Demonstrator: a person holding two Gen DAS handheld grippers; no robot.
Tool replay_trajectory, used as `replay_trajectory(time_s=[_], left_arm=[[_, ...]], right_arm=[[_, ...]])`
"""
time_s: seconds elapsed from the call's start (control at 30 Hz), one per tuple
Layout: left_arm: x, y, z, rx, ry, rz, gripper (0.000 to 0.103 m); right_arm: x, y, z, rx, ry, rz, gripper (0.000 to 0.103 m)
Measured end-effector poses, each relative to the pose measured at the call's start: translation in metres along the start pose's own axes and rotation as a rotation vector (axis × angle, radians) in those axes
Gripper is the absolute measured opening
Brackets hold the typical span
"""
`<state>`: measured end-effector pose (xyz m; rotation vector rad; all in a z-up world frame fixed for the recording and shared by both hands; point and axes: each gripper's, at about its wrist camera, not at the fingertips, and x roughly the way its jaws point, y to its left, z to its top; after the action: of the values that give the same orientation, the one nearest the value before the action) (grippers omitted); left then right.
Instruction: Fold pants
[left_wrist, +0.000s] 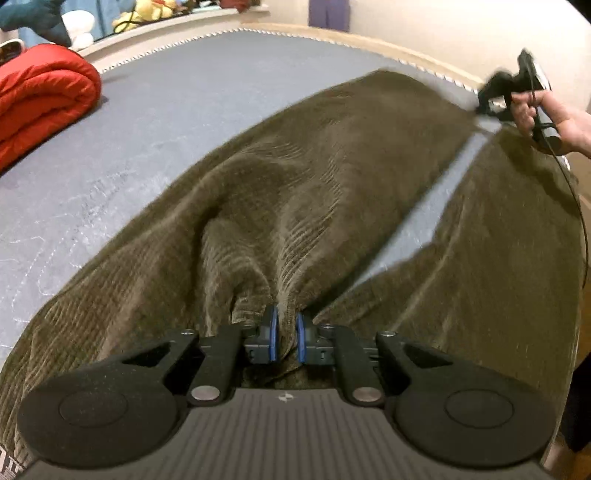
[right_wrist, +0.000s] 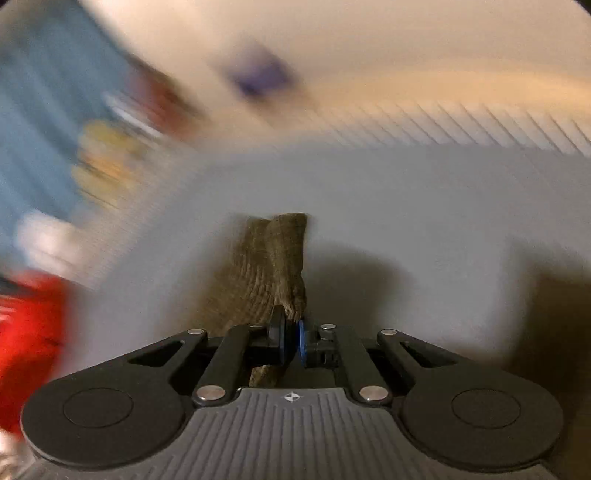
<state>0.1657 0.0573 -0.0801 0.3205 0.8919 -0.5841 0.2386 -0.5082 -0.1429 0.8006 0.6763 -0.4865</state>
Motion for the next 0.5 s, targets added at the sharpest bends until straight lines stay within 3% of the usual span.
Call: replay_trajectory(time_s=[0.03, 0.07, 0.17, 0.23, 0.27, 0.33, 0.37, 0.47, 0.5], left_arm=[[-0.001, -0.003, -0.001, 0.006, 0.006, -0.006, 0.011], [-0.001, -0.005, -0.001, 0.017, 0.007, 0.004, 0.011], [-0.001, -0.008, 0.000, 0.015, 0.016, 0.011, 0.011], [0.000, -0.010, 0.001, 0.024, 0.015, 0.011, 0.011], [0.001, -0.012, 0.002, 0.029, 0.016, 0.015, 0.011], [0.000, -0.013, 0.001, 0.026, 0.017, 0.005, 0.011], [-0.001, -0.013, 0.002, 0.018, 0.021, -0.008, 0.011], [-0.006, -0.011, 0.003, 0.026, 0.036, -0.033, 0.012], [-0.011, -0.010, 0.004, 0.023, 0.035, -0.059, 0.022]], right_arm=[[0.007, -0.019, -0.007, 0.066, 0.058, -0.051, 0.007], [0.004, -0.032, -0.008, 0.125, 0.045, 0.001, 0.007], [-0.015, -0.025, 0.003, 0.107, -0.010, 0.062, 0.007], [-0.038, -0.010, 0.008, 0.037, -0.125, 0.131, 0.006], [-0.059, 0.000, 0.008, -0.050, -0.250, 0.155, 0.006], [-0.078, 0.013, 0.005, -0.217, -0.387, 0.141, 0.006], [-0.070, 0.007, 0.006, -0.201, -0.340, 0.073, 0.006], [-0.017, -0.042, 0.005, 0.034, 0.008, -0.124, 0.007], [-0.014, -0.056, 0.005, 0.091, 0.023, -0.118, 0.005]])
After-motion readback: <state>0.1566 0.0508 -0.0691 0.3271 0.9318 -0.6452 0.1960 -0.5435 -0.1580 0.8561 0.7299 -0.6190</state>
